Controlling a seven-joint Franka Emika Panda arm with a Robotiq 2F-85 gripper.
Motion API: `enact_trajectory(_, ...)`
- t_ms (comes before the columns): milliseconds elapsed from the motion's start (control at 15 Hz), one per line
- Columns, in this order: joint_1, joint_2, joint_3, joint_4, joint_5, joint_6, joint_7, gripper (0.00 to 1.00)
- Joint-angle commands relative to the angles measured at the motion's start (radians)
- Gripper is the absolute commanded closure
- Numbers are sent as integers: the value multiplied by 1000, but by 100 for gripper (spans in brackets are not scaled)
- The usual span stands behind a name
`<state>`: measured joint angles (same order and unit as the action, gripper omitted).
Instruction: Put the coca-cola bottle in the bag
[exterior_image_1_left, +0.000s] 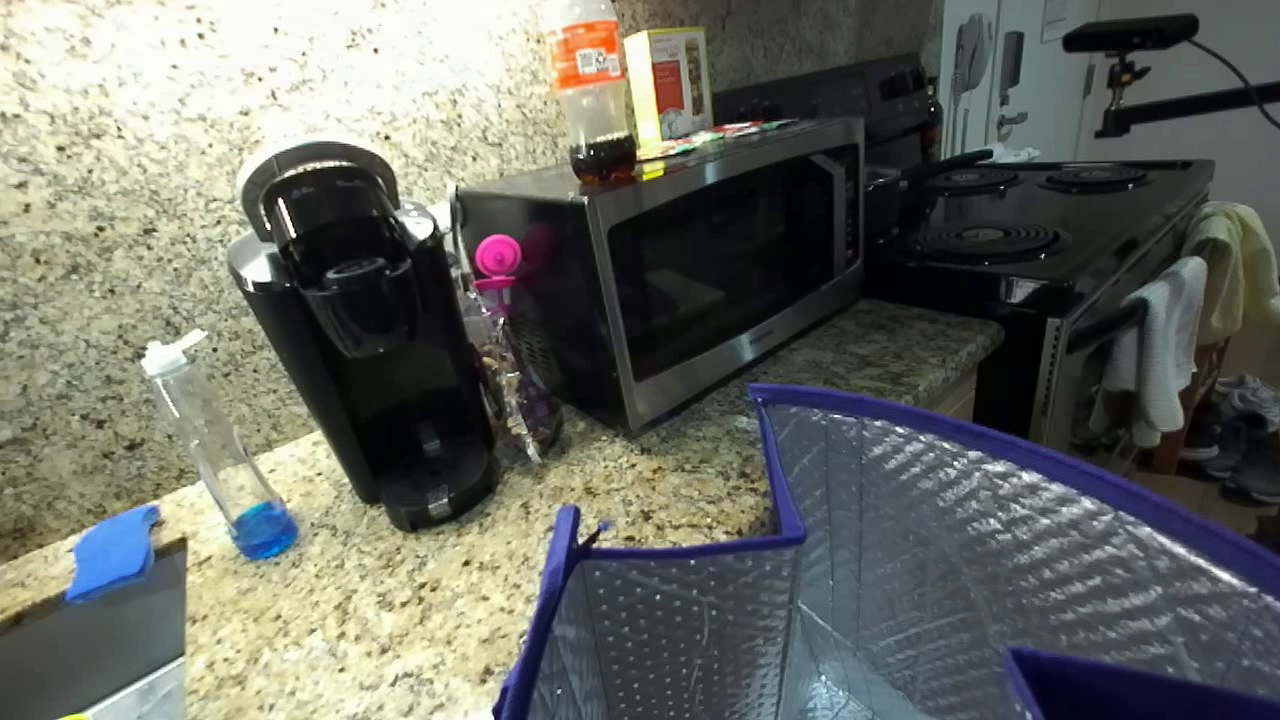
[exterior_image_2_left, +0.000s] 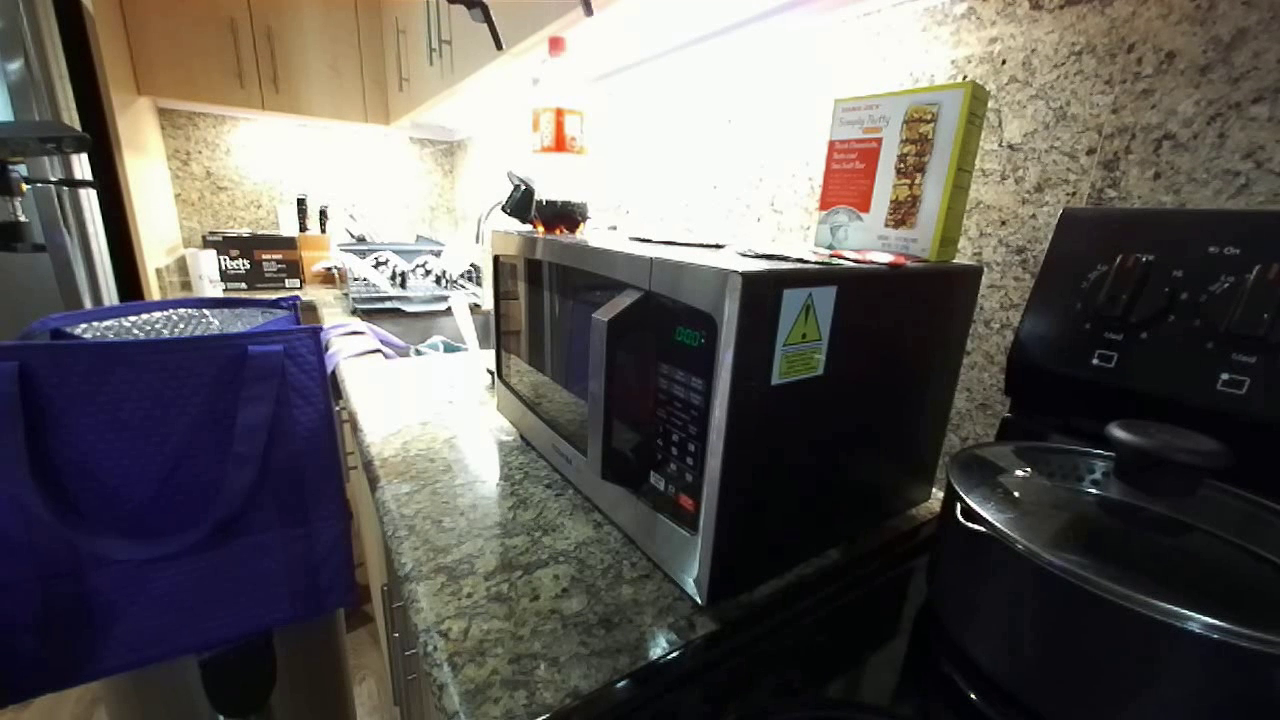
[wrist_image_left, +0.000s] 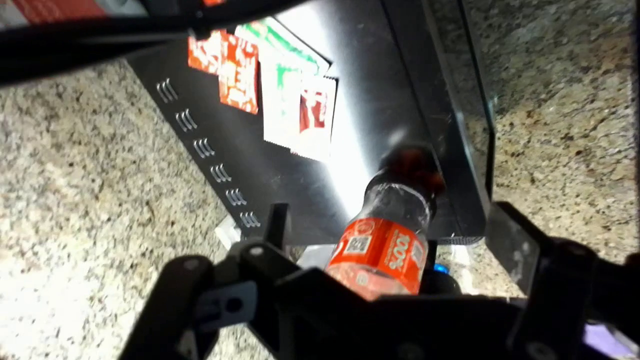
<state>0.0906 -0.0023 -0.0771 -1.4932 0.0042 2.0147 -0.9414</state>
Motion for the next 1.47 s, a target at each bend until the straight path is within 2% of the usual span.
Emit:
enact_trajectory(0,-6,49,-6,15,155,167,-148,0)
enact_trajectory(133,-10,54,-4,-2,276,215,-221,0)
enact_trajectory(533,-12,39,-15,-68,533,201,-371,0)
enact_trajectory(600,-55,40,26,-70,559,195,-389,0)
enact_trajectory(733,-72,48,34,-73,622,186,-463,0)
enact_trajectory(1067,-103,105,44,-19,621,179,-764,0)
enact_trajectory(1267,-120,146,52,29,643,148,-866,0)
enact_trajectory(1400,-130,172,62,68,647,123,-884,0)
